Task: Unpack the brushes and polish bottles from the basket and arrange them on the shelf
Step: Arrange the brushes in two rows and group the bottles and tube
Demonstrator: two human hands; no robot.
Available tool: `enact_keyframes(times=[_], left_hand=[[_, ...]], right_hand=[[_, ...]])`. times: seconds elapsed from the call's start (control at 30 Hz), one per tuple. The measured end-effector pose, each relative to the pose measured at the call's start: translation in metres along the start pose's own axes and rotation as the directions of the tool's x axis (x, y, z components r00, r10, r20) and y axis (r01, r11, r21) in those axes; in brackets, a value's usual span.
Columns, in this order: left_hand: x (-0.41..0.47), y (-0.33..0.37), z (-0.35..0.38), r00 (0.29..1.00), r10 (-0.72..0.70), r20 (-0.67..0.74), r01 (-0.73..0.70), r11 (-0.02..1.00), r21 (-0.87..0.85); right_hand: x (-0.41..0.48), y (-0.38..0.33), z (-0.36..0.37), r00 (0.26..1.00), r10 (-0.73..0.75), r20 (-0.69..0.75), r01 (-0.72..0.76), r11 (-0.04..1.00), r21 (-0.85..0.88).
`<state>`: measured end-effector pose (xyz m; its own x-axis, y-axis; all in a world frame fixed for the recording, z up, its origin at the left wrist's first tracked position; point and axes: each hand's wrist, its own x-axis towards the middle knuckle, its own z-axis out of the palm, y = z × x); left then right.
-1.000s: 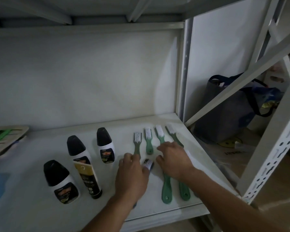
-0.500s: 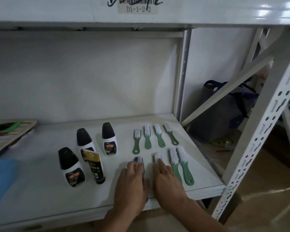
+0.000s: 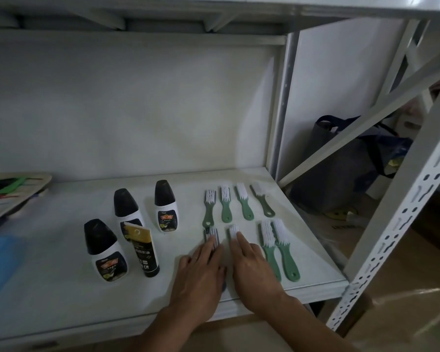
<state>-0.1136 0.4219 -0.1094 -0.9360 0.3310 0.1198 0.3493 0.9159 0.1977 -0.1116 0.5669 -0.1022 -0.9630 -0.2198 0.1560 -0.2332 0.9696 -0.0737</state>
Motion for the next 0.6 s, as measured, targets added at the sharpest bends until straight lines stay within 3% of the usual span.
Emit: enact_keyframes(times=[0.13,0.37,0.6], left_hand=[[0.000,0.001,0.000,1.000,-0.006,-0.002,0.006,0.999,-0.036],[0.051,-0.010,-0.016,0.971,-0.161,-0.174,0.106,0.951,-0.290],[0.106,-0.020,-0.014,0.969,-0.233,0.088,0.249,0.916,-0.316]], right_hand=[[0.001,0.002,-0.001,0.997,-0.005,0.074,-0.008,0.985,0.171],[0.035,0.034,-0.031,0.993,0.105,-0.053,-0.087,0.956,0.279],[0.098,0.034,-0.039,0.980,-0.027,0.195,-0.022,0.969,0.246]])
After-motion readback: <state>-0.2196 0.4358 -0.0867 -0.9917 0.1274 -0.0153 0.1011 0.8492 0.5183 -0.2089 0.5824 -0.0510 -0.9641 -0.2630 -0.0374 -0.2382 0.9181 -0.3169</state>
